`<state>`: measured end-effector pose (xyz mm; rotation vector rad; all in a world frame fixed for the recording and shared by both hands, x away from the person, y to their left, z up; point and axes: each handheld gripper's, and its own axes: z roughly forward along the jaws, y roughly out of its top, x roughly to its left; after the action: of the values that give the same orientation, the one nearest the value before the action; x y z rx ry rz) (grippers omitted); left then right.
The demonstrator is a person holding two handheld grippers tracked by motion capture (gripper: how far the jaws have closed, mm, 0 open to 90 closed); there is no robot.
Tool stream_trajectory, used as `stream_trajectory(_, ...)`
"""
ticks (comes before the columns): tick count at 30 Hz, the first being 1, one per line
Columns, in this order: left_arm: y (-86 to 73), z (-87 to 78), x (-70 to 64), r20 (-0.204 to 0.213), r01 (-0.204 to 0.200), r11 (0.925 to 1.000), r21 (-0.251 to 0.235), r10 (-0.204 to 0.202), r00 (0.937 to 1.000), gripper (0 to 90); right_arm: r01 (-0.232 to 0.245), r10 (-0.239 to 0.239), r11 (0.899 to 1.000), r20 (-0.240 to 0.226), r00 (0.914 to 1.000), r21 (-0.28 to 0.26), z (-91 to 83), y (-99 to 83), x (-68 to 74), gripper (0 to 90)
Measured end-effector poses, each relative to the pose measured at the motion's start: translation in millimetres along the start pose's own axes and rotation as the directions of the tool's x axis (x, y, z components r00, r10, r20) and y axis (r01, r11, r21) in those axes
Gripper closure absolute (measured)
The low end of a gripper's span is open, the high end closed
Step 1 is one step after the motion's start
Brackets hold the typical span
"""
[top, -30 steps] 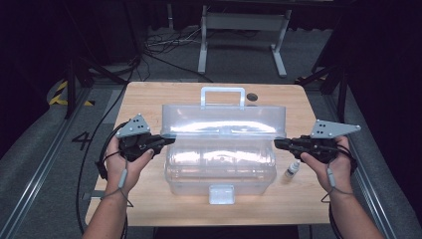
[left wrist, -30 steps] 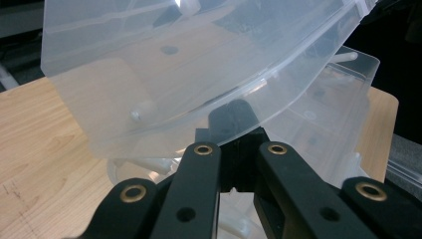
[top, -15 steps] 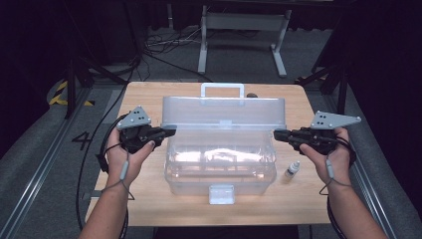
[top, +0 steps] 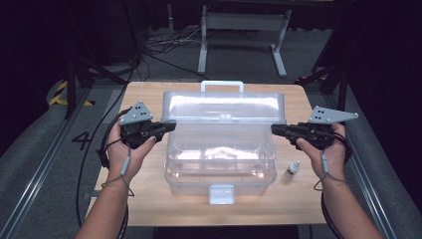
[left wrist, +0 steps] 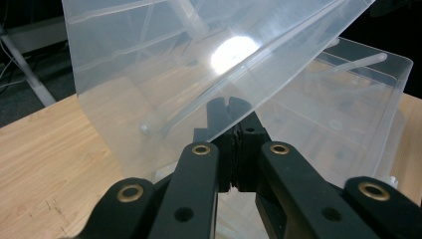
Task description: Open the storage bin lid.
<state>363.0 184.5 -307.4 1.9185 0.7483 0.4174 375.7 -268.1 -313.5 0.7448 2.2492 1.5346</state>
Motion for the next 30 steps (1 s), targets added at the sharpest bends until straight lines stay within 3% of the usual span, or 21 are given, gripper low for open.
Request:
stream_trajectory(9,0.4,-1.0,-4.3,0.019,-0.005,1.0,0.0,0.005,0.9998,84.8,-0.002,0.002,1.0,0.001,1.0,0.002,1.0,0.1,-1.3,85.2)
stream_trajectory(18,-3.7,-16.1,-4.6,-0.001,-0.004,1.0,-0.009,0.004,1.0,84.9,-0.005,0.005,1.0,0.004,1.0,0.001,1.3,0.8,-1.6,85.0)
stream_trajectory(25,-12.4,-26.2,-2.5,-0.044,0.01,0.9999,-0.009,-0.01,0.999,83.6,-0.009,0.009,1.0,0.005,0.9999,0.001,1.2,1.0,-1.9,84.9)
stream_trajectory(30,-16.4,-31.0,-3.0,-0.104,0.003,1.0,0.004,-0.003,0.9946,85.3,-0.009,0.009,1.0,0.007,0.9999,0.0,1.4,1.3,-2.1,84.9)
